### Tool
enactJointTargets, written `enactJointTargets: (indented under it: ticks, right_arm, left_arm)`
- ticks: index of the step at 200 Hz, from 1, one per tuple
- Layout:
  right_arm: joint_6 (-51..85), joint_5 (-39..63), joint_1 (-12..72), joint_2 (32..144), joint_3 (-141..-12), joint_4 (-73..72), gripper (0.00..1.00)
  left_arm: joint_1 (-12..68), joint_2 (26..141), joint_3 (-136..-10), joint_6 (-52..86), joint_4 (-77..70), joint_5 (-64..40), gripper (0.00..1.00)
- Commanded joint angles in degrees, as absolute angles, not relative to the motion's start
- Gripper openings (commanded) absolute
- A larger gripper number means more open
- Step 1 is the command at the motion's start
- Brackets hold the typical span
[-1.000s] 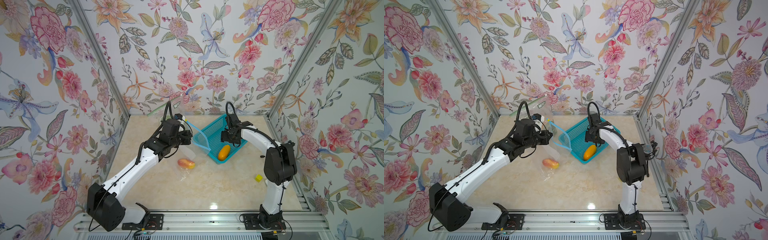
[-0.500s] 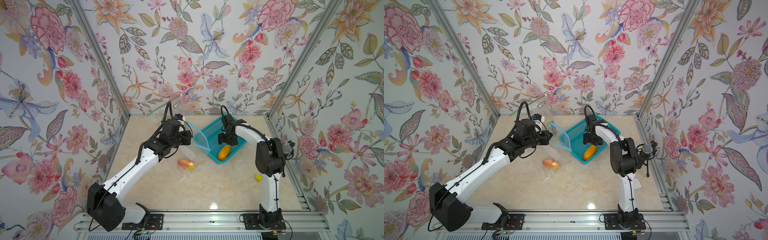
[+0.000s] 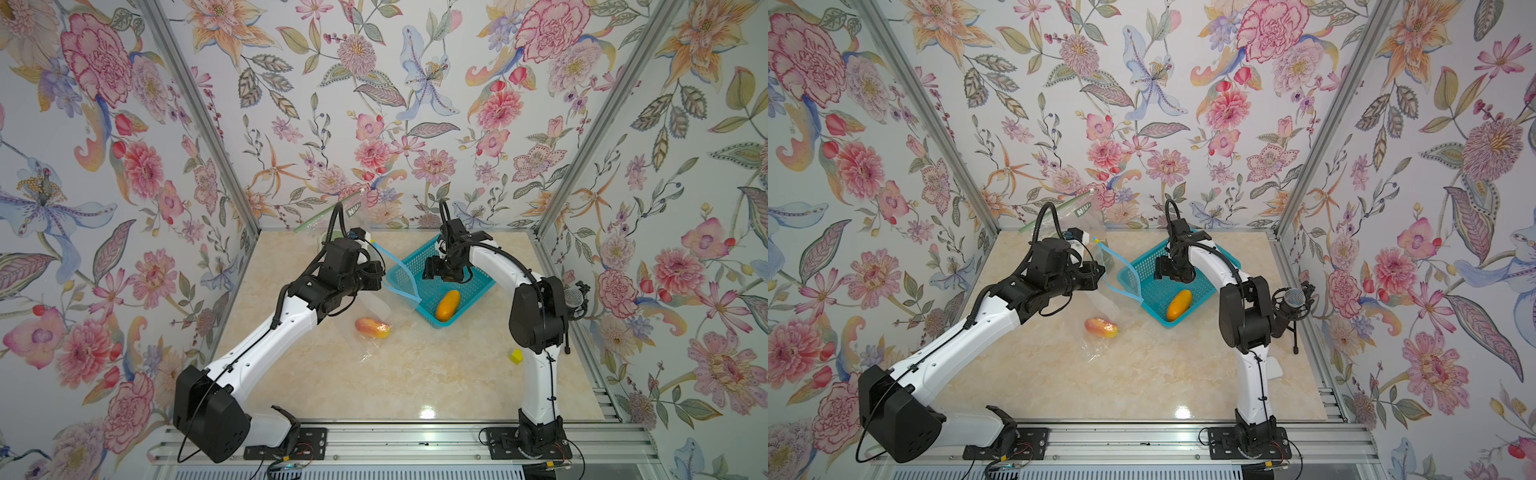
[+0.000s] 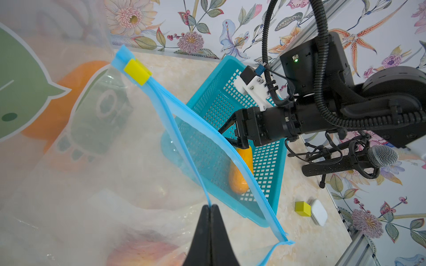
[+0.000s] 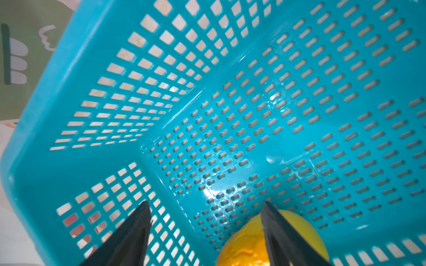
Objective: Place the mango in a zip-top bag and seal the zipper
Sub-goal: Pick up the mango from the basket.
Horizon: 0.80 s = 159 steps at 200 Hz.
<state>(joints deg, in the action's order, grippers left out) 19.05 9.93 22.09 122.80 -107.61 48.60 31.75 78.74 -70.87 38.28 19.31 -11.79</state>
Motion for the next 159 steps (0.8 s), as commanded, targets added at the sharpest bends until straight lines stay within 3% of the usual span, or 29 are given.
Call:
enactJointTargets:
  ticks: [1,21,72,159]
  right_arm:
    - [18.7,1.5,22.6,122.6,-109.8,54.3,0.76]
    - [19.7,-5.2,22.8,121.6,-107.6,57.2,0.79]
    - [22.4,-6.8,23.4,119.3,-101.5,57.5,0.83]
    - [22.6,4.1,24.4,121.7,-100.4,54.6,0.81]
  left_arm:
    - [31.1,77.9,-70.7,37.2,19.3,-11.3,0.0]
    - [31.0,77.9,-70.9,36.7,19.6,-11.3,0.0]
    - [30.9,78.0,-71.7,35.3,20.9,-10.7,0.0]
    - [30.8,78.4,-72.2,34.8,21.3,-10.5,0.0]
